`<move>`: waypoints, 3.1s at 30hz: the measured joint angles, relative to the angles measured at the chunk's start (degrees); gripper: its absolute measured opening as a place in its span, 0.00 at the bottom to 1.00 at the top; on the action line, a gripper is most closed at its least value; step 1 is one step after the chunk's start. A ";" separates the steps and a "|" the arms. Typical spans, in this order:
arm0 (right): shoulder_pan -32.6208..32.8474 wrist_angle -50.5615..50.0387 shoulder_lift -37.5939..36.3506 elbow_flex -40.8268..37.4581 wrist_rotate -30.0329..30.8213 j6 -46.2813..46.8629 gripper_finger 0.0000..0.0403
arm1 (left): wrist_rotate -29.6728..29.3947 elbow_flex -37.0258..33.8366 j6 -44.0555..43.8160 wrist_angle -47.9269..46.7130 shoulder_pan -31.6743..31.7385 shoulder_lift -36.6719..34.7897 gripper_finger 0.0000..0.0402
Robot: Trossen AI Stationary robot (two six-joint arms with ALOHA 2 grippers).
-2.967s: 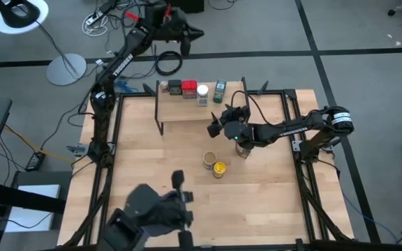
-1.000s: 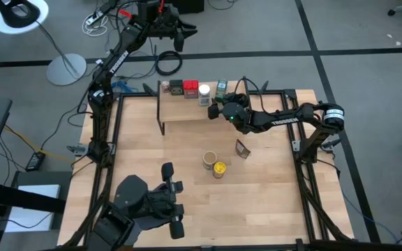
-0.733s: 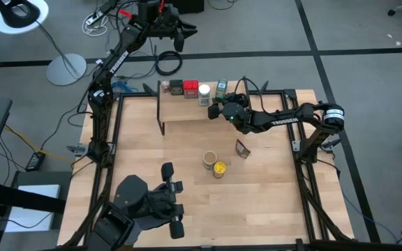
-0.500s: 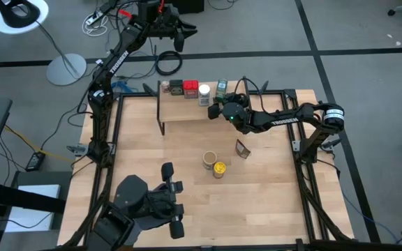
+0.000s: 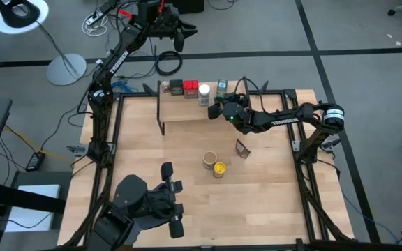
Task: Shelf spices
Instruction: Put the green seasoning bottle on the shelf
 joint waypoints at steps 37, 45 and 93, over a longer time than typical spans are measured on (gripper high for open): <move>0.44 -0.12 0.00 -0.02 -0.12 1.47 0.81 | -1.65 -0.02 3.63 -0.84 0.28 2.25 0.25; -0.93 -0.11 0.00 -0.02 -2.75 1.53 0.77 | -1.64 -0.02 3.52 -0.72 0.37 2.25 0.25; -0.31 -0.20 -0.04 -0.02 -5.79 0.96 0.60 | -0.83 -2.01 6.49 -4.55 0.33 2.51 0.25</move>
